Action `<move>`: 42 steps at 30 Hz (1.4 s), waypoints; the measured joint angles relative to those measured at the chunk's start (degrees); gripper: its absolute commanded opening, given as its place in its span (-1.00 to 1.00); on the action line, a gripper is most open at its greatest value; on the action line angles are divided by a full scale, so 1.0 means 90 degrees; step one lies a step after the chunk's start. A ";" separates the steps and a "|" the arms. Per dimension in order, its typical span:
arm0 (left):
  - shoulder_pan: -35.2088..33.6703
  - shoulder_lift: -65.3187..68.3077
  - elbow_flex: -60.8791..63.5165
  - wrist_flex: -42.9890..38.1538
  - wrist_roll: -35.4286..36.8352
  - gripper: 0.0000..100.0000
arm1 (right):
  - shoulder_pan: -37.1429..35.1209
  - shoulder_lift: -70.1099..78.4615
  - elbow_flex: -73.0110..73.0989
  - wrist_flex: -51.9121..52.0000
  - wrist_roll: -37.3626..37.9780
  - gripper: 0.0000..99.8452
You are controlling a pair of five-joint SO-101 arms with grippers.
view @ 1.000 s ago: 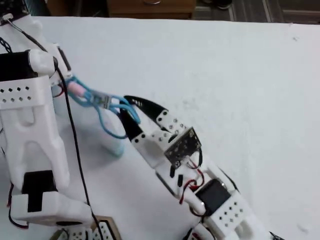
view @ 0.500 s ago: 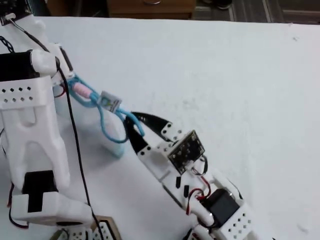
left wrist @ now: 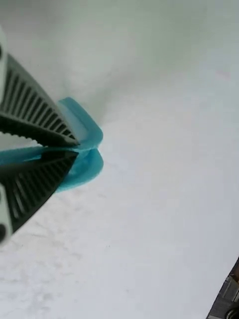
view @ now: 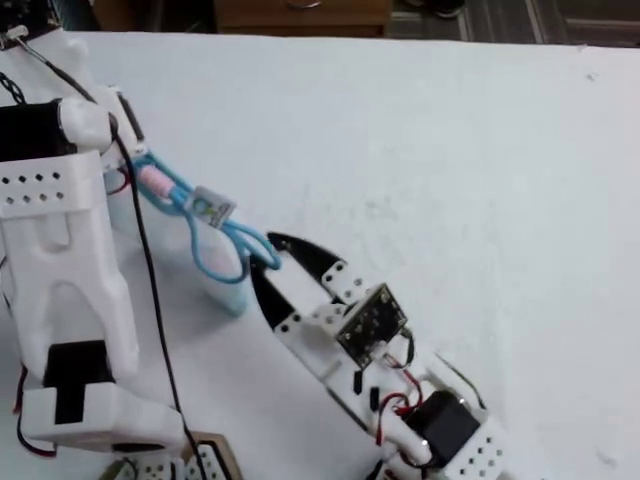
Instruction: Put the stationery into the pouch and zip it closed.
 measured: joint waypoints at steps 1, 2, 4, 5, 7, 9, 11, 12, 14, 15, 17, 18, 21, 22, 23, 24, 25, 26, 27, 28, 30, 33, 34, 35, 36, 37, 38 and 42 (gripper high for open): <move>0.0000 0.0000 0.0000 0.0000 0.0000 -0.95 | 0.0000 0.0000 0.0137 -0.0176 0.0000 -0.82; 0.0000 0.0000 0.0000 0.0000 0.0000 -0.95 | 0.0000 0.0000 0.0244 -0.0313 0.0000 -0.82; 0.0000 0.0000 0.0000 0.0000 0.0000 -0.95 | 0.0000 0.0010 0.0352 -0.0527 0.0000 -0.82; 0.0000 0.0000 0.0000 0.0000 0.0000 -0.95 | 0.0000 0.0010 0.0352 -0.0606 0.0000 -0.82; 0.0000 0.0000 0.0000 0.0000 0.0000 -0.95 | 0.0000 0.0000 0.0361 -0.0752 0.0000 -0.82; 0.0000 0.0000 0.0000 0.0000 0.0000 -0.95 | 0.0088 0.0000 0.0361 -0.0879 0.0000 -0.82; 0.0000 0.0000 0.0000 0.0000 0.0000 -0.95 | 0.0225 0.0000 0.0361 -0.0947 0.0000 -0.82; 0.0000 0.0000 0.0000 0.0000 0.0000 -0.95 | 0.0293 0.0000 0.0361 -0.0947 0.0000 -0.82; 0.0000 0.0000 0.0000 0.0000 0.0000 -0.95 | 0.0440 0.0000 0.0361 -0.0947 0.0000 -0.82; 0.0000 0.0000 0.0000 0.0000 0.0000 -0.95 | 0.0498 0.0000 0.0361 -0.0947 0.0000 -0.82; 0.0000 0.0000 0.0000 0.0000 0.0000 -0.95 | 0.0557 0.0000 0.0361 -0.0947 0.0000 -0.82; 0.0000 0.0000 0.0000 0.0000 0.0000 -0.95 | 0.0557 0.0000 0.0361 -0.0947 0.0000 -0.82; 0.0000 0.0000 0.0000 0.0000 0.0000 -0.95 | 0.0547 0.0000 0.0361 -0.1133 0.0000 -0.82; 0.0000 0.0000 0.0000 0.0000 0.0000 -0.95 | 0.0586 0.0000 0.0361 -0.1182 0.0000 -0.82; 0.0000 0.0000 0.0000 0.0000 0.0000 -0.95 | 0.0586 0.0000 0.0361 -0.1250 0.0000 -0.82; 0.0000 0.0000 0.0000 0.0000 0.0000 -0.95 | 0.0586 0.0000 0.0361 -0.1309 0.0000 -0.82; 0.0000 0.0000 0.0000 0.0000 0.0000 -0.95 | 0.0586 0.0020 0.0361 -0.1358 0.0000 -0.82; 0.0000 0.0000 0.0000 0.0000 0.0000 -0.95 | 0.0586 0.0107 0.0322 -0.1407 0.0000 -0.82; 0.0000 0.0000 0.0000 0.0000 0.0000 -0.95 | 0.0586 0.0215 0.0274 -0.1446 0.0000 -0.82; 0.0000 0.0000 0.0000 0.0000 0.0000 -0.95 | 0.0586 0.0361 0.0186 -0.1485 0.0000 -0.82; 0.0000 0.0000 0.0000 0.0000 0.0000 -0.95 | 0.0586 0.0723 -0.0049 -0.1602 0.0000 -0.84; 0.0000 0.0000 0.0000 0.0000 0.0000 -0.95 | 0.0606 0.1368 -0.0488 -0.1856 -0.0010 -0.97; 0.0000 0.0000 0.0000 0.0000 0.0000 -0.95 | 0.0694 0.1573 -0.0635 -0.1924 -0.0010 -0.95; 0.0000 0.0000 0.0000 0.0000 0.0000 -0.95 | 0.0801 0.1748 -0.0772 -0.2002 -0.0010 -0.96; 0.0000 0.0000 0.0000 0.0000 0.0000 -0.95 | 0.0938 0.1905 -0.0889 -0.2071 -0.0010 -0.96; 0.0000 0.0000 0.0000 0.0000 0.0000 -0.95 | 0.1114 0.2032 -0.0987 -0.2120 -0.0010 -0.96; 0.0000 0.0000 0.0000 0.0000 0.0000 -0.95 | 0.1319 0.2120 -0.1074 -0.2129 -0.0010 -0.96; 0.0000 0.0000 0.0000 0.0000 0.0000 -0.95 | 0.1993 0.2188 -0.1221 -0.2139 -0.0010 -0.96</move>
